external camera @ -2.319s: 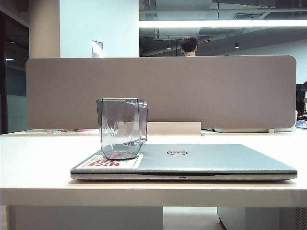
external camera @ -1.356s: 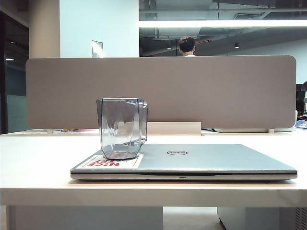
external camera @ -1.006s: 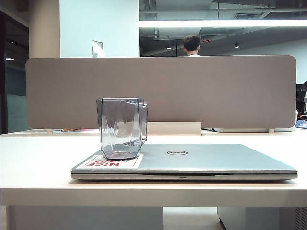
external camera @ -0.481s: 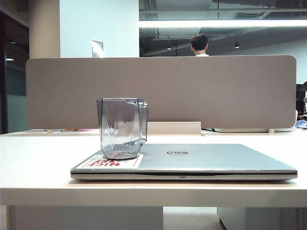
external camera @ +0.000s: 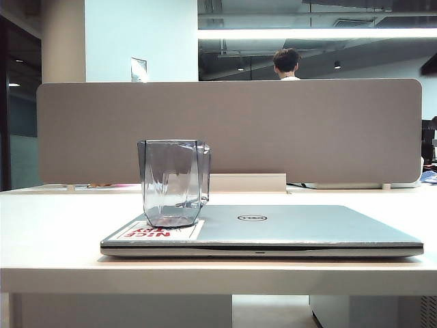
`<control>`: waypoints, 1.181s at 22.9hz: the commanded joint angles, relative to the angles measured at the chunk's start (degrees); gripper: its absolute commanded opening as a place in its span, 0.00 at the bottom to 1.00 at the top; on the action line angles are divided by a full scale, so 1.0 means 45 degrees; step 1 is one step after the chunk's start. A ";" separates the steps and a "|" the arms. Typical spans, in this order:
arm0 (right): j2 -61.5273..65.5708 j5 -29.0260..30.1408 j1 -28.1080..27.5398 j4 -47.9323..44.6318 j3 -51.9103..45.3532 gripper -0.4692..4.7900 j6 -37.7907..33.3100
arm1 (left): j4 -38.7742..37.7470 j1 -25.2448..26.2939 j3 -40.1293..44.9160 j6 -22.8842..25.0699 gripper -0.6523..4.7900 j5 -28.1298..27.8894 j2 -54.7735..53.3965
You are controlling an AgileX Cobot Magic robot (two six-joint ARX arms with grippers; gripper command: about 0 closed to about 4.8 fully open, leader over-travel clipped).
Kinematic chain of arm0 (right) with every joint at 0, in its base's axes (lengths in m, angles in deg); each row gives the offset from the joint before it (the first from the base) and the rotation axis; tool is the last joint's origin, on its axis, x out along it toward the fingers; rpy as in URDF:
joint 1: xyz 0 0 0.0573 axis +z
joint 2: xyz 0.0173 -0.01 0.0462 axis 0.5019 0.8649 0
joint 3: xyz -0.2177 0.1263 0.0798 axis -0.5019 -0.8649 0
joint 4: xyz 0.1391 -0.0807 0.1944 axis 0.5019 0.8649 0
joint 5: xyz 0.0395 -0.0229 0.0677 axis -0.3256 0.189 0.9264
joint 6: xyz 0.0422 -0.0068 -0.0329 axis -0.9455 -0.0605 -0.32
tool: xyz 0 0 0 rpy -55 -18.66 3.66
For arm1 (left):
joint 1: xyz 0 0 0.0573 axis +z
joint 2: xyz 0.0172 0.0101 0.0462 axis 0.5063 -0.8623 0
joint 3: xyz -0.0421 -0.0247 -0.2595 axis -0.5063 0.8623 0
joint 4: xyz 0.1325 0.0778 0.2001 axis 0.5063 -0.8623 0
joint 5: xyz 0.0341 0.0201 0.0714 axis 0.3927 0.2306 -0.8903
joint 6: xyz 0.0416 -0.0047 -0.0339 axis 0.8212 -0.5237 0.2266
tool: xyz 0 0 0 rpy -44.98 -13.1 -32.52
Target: Pick up the water cup and place it on the side of the laptop away from you.
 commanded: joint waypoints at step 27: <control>1.2405 0.1239 0.4901 -0.6912 0.3876 0.38 -0.0015 | -0.0034 0.0010 -0.0034 -0.0034 0.11 0.0034 -0.0015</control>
